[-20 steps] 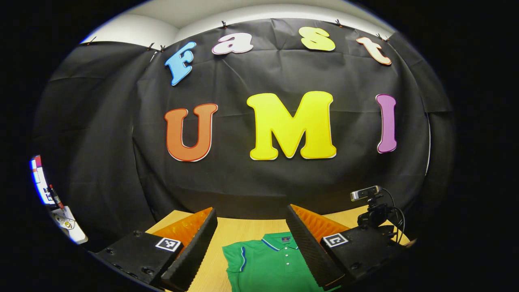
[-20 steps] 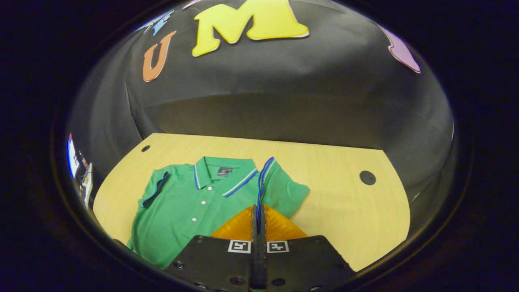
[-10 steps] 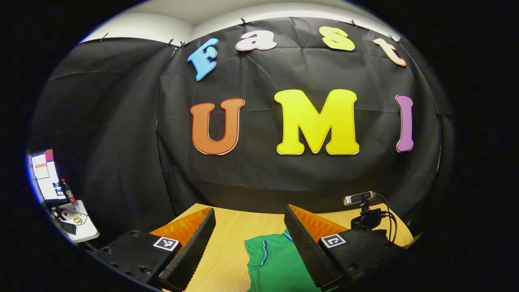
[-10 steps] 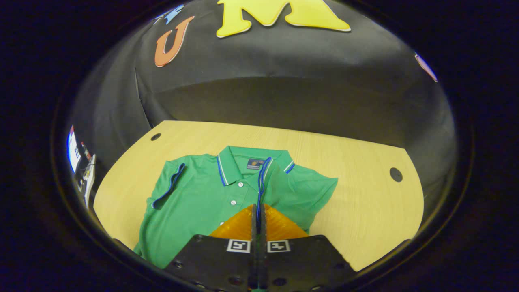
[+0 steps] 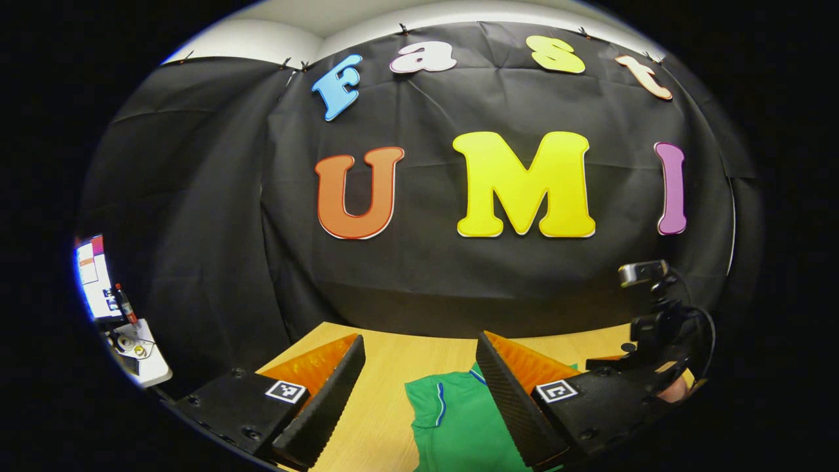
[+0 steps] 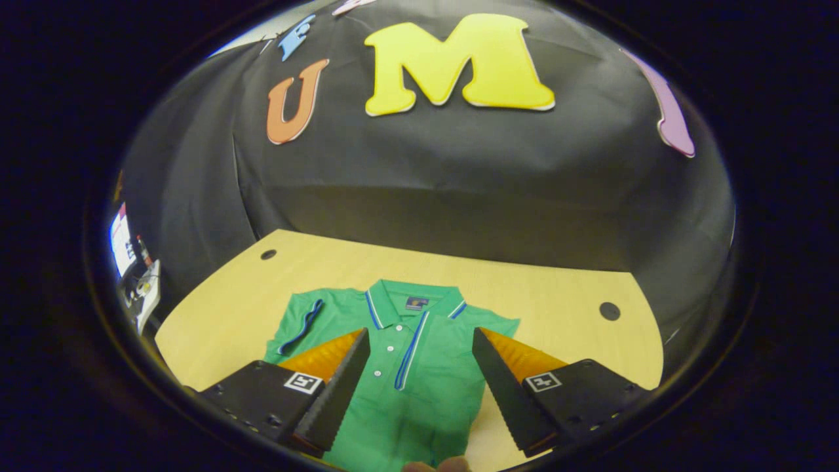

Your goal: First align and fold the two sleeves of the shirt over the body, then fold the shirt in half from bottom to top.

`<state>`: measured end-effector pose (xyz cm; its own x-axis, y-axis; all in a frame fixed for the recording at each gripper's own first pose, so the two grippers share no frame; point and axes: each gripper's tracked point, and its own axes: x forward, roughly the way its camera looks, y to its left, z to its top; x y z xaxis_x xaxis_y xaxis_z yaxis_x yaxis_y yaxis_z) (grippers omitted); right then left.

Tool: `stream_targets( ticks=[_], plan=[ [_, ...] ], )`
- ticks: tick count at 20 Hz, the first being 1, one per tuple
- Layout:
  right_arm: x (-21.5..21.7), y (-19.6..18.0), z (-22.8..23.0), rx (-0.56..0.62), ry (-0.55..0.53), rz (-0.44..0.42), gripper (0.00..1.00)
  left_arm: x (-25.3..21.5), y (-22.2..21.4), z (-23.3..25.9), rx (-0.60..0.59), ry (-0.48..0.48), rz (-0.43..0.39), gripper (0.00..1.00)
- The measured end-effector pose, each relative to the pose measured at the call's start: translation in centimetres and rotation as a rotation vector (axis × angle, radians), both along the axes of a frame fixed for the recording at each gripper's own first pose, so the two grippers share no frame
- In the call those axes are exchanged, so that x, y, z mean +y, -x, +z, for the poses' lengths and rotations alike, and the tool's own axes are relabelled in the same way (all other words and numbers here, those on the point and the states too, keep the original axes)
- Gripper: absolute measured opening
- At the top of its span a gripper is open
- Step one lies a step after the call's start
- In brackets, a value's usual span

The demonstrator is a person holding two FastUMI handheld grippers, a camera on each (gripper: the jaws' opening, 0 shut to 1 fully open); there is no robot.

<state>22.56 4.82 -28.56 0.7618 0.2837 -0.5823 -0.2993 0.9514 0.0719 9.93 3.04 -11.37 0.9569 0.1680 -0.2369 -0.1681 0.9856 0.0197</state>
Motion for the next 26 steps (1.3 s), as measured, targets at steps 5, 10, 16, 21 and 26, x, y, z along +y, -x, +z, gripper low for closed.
stream_targets(
  ticks=[5,10,16,21,26],
  plan=[
    [-3.1,4.8,4.5,-0.048,-0.016,-0.060,0.96,-1.6,-1.4,-4.4,0.034,-0.033,-0.086,1.00],
    [-6.6,7.9,9.0,-0.131,0.015,-0.112,0.96,-1.6,-2.6,-9.6,0.094,-0.011,-0.102,1.00],
    [-9.6,10.7,10.7,-0.152,0.074,-0.144,0.96,0.4,-4.0,-18.0,0.216,-0.021,-0.092,1.00],
    [-11.3,11.6,9.3,-0.099,0.109,-0.179,0.97,1.3,-5.5,-23.7,0.319,-0.023,-0.117,1.00],
    [-11.2,11.8,9.0,-0.080,0.116,-0.187,0.97,1.7,-5.6,-28.4,0.434,-0.007,-0.135,1.00]
  ],
)
